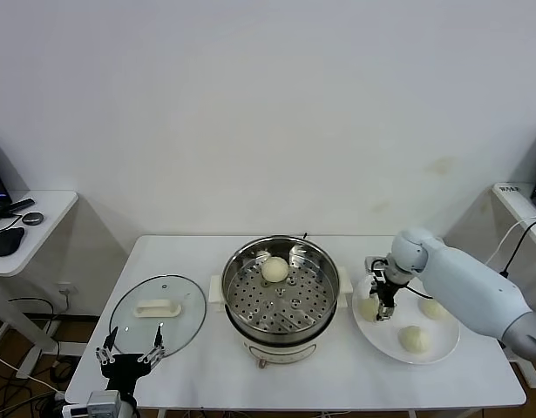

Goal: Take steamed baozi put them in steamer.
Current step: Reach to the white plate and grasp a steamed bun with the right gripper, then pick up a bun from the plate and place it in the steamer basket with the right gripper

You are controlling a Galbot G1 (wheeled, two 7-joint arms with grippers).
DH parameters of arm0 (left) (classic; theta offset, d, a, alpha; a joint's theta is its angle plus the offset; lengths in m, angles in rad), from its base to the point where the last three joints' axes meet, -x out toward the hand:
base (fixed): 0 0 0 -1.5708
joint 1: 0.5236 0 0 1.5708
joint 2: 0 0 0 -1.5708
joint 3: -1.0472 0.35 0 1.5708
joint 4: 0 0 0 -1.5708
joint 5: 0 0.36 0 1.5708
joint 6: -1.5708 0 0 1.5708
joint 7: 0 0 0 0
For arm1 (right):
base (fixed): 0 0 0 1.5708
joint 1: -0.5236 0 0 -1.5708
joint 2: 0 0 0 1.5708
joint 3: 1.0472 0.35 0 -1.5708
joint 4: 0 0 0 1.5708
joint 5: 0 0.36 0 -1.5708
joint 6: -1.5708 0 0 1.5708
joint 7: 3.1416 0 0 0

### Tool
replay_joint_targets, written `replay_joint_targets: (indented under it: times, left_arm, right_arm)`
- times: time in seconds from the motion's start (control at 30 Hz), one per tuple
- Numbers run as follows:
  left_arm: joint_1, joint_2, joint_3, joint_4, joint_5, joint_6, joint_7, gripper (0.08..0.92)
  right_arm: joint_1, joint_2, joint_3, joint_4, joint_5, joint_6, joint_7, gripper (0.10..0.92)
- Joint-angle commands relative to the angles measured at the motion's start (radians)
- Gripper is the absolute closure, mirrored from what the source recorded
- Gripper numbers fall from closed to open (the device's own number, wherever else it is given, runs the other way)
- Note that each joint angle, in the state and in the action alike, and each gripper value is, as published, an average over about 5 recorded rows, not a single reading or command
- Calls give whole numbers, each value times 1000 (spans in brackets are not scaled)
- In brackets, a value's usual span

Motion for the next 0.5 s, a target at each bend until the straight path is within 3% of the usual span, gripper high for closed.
replay_joint_targets:
  times: [0.03,0.23,0.5]
  left_arm:
    - [-2,0,1,2,1,0,-1,177]
    - [-9,-4,5,-1,4,0,-4,177]
    - [5,-4,30,-2,16,2,-24,177]
  right_arm:
    - [4,0,1,-3,9,6,-2,537]
    - [100,-46,-35,68,96,-15,-15,582]
    - [528,-137,-355,256,332,-64,-43,584]
